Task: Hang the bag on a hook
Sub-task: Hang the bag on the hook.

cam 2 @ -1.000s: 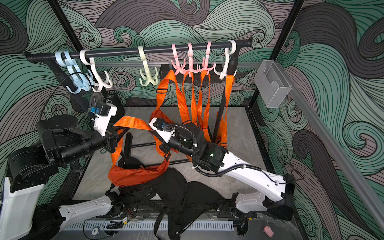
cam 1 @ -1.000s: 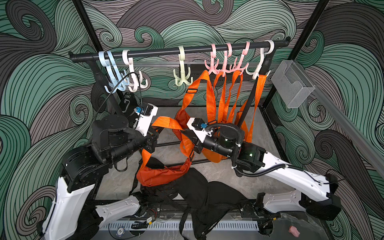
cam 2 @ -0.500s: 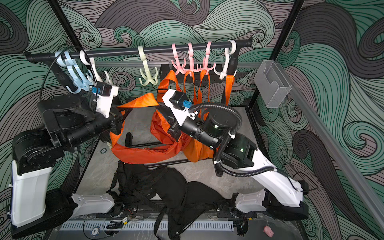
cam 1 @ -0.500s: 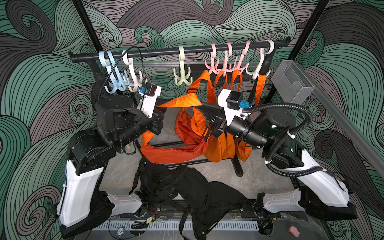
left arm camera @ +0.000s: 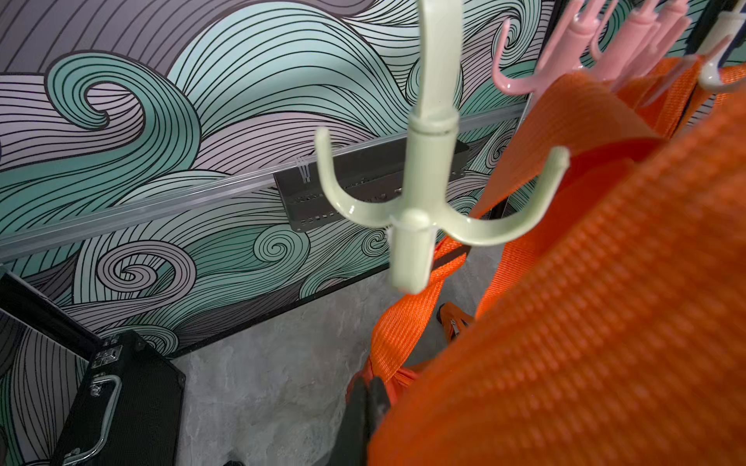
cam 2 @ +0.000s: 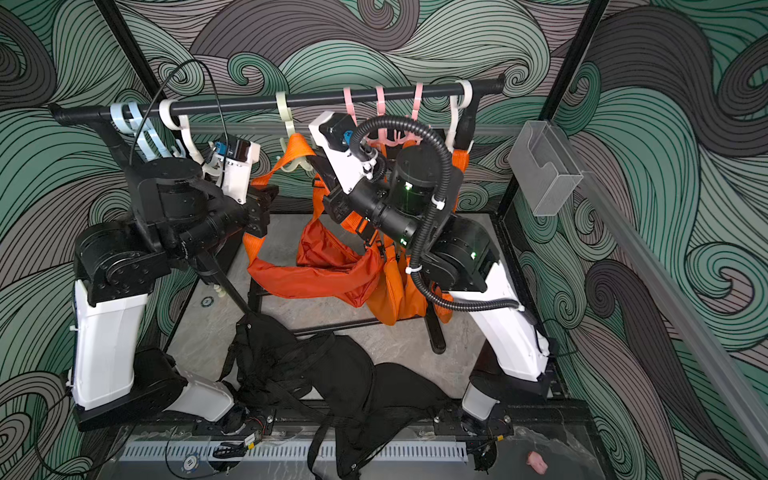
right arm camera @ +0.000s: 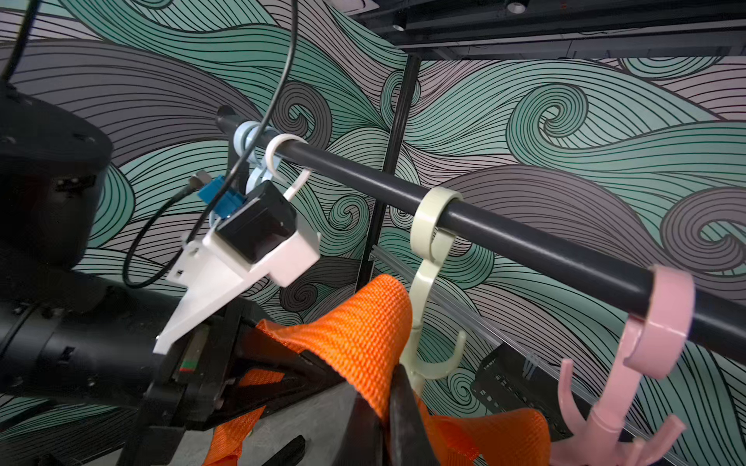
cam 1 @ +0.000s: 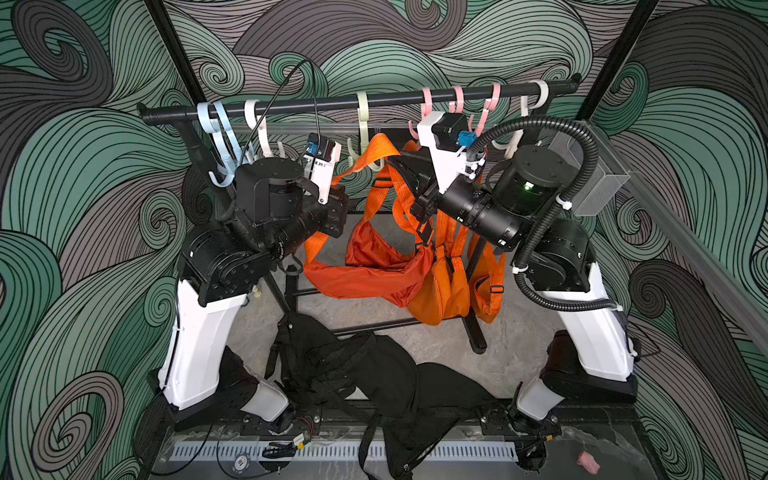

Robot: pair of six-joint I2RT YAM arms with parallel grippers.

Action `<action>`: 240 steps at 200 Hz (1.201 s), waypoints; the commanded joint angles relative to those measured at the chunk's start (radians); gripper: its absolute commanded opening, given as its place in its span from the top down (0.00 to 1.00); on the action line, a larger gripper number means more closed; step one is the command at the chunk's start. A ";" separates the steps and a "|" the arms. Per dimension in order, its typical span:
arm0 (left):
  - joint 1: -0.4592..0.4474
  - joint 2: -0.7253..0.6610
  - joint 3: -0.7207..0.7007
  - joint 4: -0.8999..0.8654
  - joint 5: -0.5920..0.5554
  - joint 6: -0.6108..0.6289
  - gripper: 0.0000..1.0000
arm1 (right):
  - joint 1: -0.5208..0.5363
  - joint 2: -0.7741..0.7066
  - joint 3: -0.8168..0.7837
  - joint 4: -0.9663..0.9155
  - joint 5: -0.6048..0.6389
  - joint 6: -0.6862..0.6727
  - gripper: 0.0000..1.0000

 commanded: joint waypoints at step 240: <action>0.009 0.041 -0.134 -0.033 -0.019 -0.008 1.00 | -0.167 0.044 -0.038 -0.178 -0.171 0.279 1.00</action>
